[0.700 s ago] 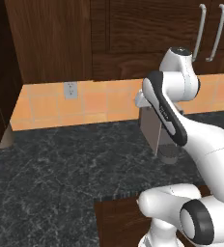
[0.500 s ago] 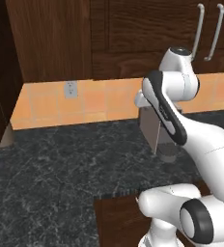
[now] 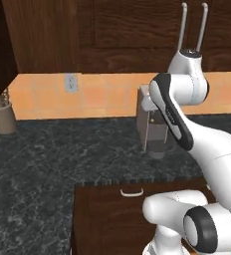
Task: Take a straw from the drawer in front and place it inside the glass cup on the dining counter.
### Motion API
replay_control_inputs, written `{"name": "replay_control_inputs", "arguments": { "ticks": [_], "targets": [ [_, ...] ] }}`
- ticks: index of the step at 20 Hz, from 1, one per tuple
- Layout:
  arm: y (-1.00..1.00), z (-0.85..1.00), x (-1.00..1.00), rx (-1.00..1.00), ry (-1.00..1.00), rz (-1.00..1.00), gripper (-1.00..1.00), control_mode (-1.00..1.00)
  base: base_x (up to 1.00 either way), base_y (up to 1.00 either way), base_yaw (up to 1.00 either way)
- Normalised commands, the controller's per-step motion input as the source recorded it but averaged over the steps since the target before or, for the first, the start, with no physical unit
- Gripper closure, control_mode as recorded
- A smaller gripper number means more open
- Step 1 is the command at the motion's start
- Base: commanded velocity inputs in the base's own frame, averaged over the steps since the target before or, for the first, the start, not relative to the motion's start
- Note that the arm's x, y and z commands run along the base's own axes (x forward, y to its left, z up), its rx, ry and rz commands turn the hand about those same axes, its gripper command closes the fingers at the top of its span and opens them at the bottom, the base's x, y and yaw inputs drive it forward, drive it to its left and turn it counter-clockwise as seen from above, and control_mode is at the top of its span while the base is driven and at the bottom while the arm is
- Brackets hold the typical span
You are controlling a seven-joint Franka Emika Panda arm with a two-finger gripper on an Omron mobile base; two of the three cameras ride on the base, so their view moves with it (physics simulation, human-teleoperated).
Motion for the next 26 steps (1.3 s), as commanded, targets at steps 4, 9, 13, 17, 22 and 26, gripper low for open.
{"name": "replay_control_inputs", "arguments": {
  "ticks": [4, 9, 13, 17, 22, 26],
  "targets": [
    [0.00, 0.00, 0.00, 0.00, 0.00, 0.00, -1.00, 1.00, 0.06, -0.67, 0.64],
    [0.00, 0.00, 0.00, 0.00, 0.00, 0.00, -1.00, 1.00, 0.00, -0.62, 0.69],
    [0.00, 0.00, 0.00, 0.00, 0.00, 0.00, -1.00, 1.00, 0.00, -0.70, 0.64],
    [0.00, 0.00, 0.00, 0.00, 0.00, 0.00, -1.00, 1.00, -0.17, -0.79, 0.51],
    [0.00, 0.00, 0.00, 0.00, 0.00, 0.00, -1.00, 1.00, -0.44, -0.87, 0.41],
    [-0.09, 0.00, 0.00, 0.00, -0.02, 0.04, -1.00, -1.00, -0.04, -0.59, 0.17]
  ]
}}
